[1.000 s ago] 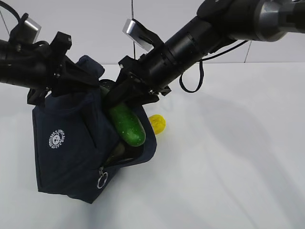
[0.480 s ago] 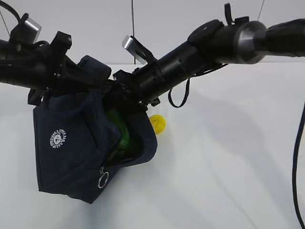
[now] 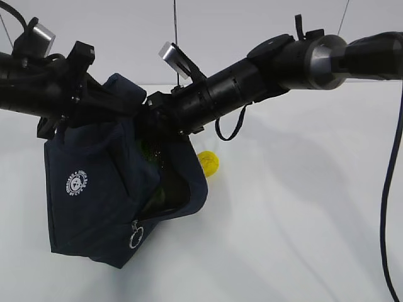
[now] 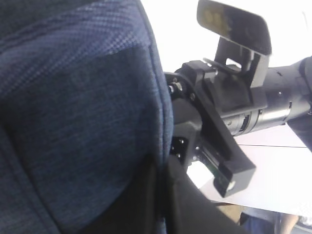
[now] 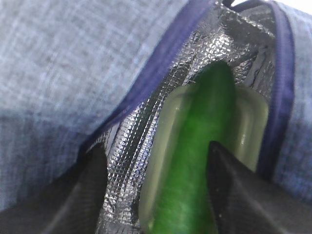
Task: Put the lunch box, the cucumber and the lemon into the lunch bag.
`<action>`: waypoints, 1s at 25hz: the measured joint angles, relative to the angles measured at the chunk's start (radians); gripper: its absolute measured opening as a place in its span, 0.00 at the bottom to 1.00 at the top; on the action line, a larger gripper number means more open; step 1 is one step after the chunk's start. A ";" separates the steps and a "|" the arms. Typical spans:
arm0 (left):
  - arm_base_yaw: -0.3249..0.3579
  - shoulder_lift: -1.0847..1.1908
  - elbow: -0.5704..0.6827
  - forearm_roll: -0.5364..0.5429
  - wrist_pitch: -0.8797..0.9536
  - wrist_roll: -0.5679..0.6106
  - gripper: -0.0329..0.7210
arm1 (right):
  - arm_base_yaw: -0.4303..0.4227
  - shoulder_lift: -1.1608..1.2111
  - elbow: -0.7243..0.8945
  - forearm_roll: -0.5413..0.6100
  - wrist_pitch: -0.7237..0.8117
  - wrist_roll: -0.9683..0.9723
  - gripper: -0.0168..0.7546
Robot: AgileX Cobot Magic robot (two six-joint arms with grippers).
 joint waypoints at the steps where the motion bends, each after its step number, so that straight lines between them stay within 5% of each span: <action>1: 0.000 0.000 0.000 0.000 0.002 0.000 0.04 | 0.000 0.000 0.000 0.003 0.000 -0.005 0.62; 10: 0.000 0.000 0.000 0.000 0.002 0.000 0.04 | 0.000 0.000 0.000 -0.025 0.015 -0.025 0.65; 20: 0.000 0.000 0.000 0.000 0.002 0.000 0.04 | -0.034 0.000 -0.172 -0.215 0.138 0.023 0.65; 25: 0.000 0.000 0.000 0.000 0.002 0.000 0.04 | -0.062 -0.006 -0.286 -0.399 0.149 0.092 0.65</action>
